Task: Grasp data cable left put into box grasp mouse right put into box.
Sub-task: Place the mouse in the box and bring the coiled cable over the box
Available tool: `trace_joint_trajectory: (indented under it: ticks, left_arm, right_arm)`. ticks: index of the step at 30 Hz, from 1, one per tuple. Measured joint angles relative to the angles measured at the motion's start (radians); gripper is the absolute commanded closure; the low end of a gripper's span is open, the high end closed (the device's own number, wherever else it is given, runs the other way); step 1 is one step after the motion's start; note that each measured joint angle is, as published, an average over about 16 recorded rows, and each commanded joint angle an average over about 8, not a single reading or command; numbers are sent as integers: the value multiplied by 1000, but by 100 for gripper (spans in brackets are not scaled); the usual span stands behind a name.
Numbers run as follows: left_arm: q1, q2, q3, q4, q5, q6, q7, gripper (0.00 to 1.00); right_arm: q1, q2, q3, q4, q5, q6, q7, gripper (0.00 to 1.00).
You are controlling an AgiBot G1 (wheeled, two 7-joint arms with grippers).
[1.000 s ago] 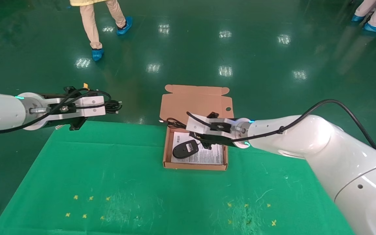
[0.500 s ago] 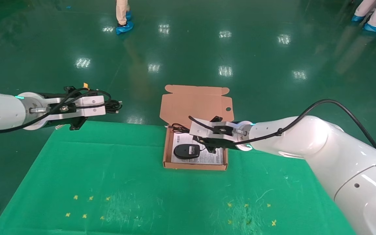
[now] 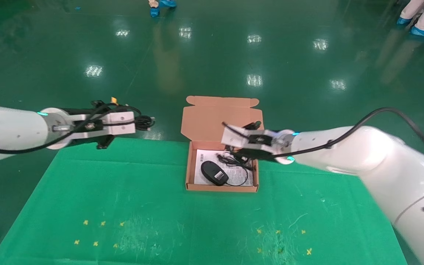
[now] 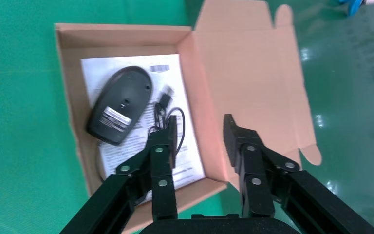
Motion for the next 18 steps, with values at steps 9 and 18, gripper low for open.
trace_joint_trajectory:
  ticks: [9,18]
  left_arm:
    - [23,78,17,57,-22,-88,41,100]
    - [40,206,47,194,-20,-227,106,100]
  right_arm:
    - [26,100,9,81,-21,14,33,0]
    - [45,220,3,196,-84,12,112,0]
